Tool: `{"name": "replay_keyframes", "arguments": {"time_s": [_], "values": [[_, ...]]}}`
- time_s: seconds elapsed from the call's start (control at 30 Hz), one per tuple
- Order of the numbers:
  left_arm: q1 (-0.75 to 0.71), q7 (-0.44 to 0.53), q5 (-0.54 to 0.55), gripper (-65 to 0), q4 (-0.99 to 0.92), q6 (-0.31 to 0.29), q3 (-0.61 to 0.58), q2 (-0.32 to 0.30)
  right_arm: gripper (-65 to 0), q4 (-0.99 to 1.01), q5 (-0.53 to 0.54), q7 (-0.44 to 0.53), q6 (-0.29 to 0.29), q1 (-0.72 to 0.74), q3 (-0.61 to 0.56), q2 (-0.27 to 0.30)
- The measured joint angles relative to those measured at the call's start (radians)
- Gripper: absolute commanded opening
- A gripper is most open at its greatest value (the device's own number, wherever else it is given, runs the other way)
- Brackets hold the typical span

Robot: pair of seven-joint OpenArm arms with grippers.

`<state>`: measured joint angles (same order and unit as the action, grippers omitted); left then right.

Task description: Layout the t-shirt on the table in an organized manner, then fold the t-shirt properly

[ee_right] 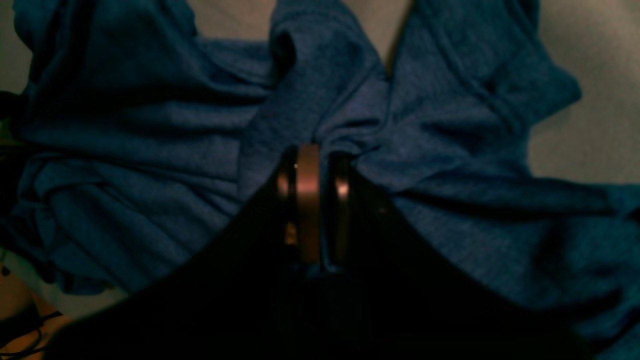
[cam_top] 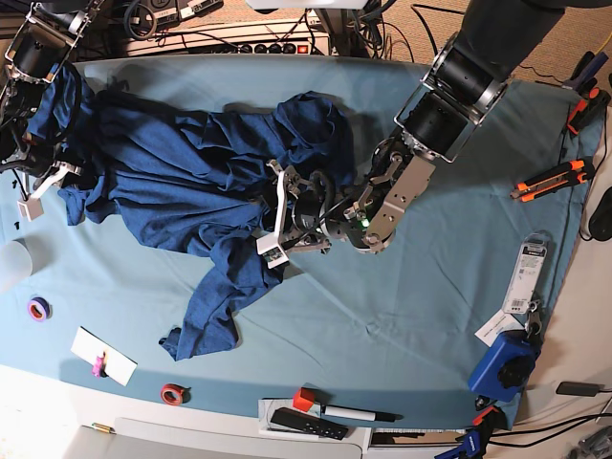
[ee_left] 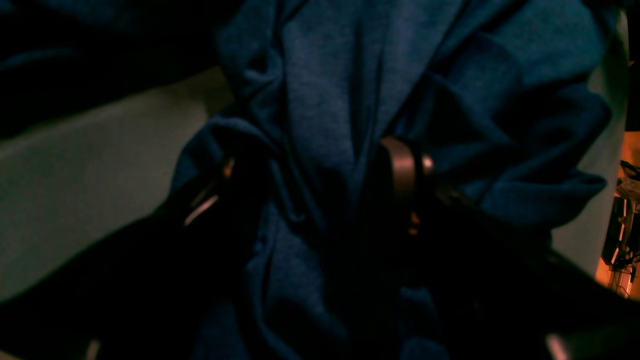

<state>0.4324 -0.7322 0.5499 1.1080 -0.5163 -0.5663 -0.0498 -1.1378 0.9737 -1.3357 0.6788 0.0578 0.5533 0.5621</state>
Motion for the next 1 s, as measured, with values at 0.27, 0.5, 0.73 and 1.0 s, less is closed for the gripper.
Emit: {"name": "replay_keyframes", "arguments": {"time_s": [0.27,0.5,0.73,1.0], "values": [[0.0,0.0,0.0,-32.0,0.0,0.0,0.0,0.0,-40.1,0.0,0.031,0.005,0.011,0.015,0.0,0.0],[0.0,0.0,0.0,-32.0,0.0,0.0,0.0,0.0,-40.1,0.0,0.06,0.004,0.014,0.043,-0.001,-0.004],[0.0,0.0,0.0,-32.0,0.0,0.0,0.0,0.0,-40.1,0.0,-0.018,0.006,0.015,0.043,-0.001,-0.083],[0.0,0.0,0.0,-32.0,0.0,0.0,0.0,0.0,-40.2,-0.003,-0.132,0.133,0.025,0.047,0.001,-0.119]]}}
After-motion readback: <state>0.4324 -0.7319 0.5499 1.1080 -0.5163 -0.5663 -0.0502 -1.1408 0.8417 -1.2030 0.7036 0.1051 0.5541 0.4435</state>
